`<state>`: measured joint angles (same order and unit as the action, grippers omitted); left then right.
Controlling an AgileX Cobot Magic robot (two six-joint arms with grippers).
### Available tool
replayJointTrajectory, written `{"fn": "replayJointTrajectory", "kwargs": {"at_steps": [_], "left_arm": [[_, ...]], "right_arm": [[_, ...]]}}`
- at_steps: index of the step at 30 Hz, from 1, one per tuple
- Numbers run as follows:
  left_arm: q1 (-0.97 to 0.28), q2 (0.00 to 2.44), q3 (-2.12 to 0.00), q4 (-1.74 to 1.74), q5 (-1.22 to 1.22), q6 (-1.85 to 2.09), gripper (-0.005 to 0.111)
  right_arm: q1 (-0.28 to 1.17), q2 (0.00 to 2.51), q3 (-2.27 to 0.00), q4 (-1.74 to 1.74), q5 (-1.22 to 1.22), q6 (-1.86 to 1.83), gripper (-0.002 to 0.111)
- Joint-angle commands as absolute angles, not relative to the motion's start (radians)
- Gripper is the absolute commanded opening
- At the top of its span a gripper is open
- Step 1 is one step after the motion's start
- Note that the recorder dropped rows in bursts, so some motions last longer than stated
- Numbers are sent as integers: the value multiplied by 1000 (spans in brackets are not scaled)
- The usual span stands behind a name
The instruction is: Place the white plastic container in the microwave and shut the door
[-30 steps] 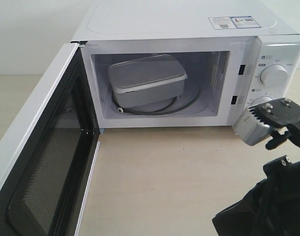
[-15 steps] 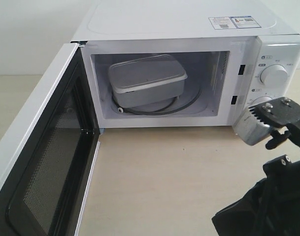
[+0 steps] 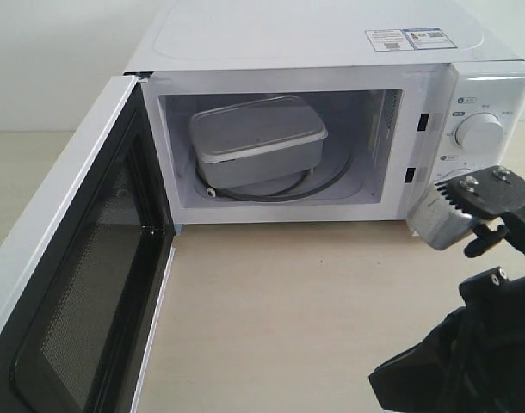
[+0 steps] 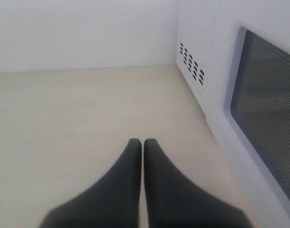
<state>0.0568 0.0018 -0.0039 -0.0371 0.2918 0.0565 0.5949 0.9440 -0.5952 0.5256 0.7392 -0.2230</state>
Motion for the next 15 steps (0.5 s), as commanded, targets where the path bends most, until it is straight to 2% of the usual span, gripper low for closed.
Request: {"fn": "replayJointTrajectory", "kwargs": {"at_steps": [1, 5, 8, 9, 13, 15], "left_arm": [[60, 0, 0, -35, 292, 52, 4], [60, 0, 0, -35, 292, 52, 4], [60, 0, 0, -35, 292, 52, 4], [60, 0, 0, -35, 292, 52, 4], [60, 0, 0, -35, 292, 52, 4], [60, 0, 0, -35, 292, 52, 4]], "right_arm": [[598, 938, -593, 522, 726, -233, 0], [549, 838, -567, 508, 583, -268, 0], [461, 721, -492, 522, 380, -268, 0], [388, 616, -426, 559, 264, -265, 0], [266, 387, -304, 576, 136, -263, 0], [179, 175, -206, 568, 105, -265, 0]]}}
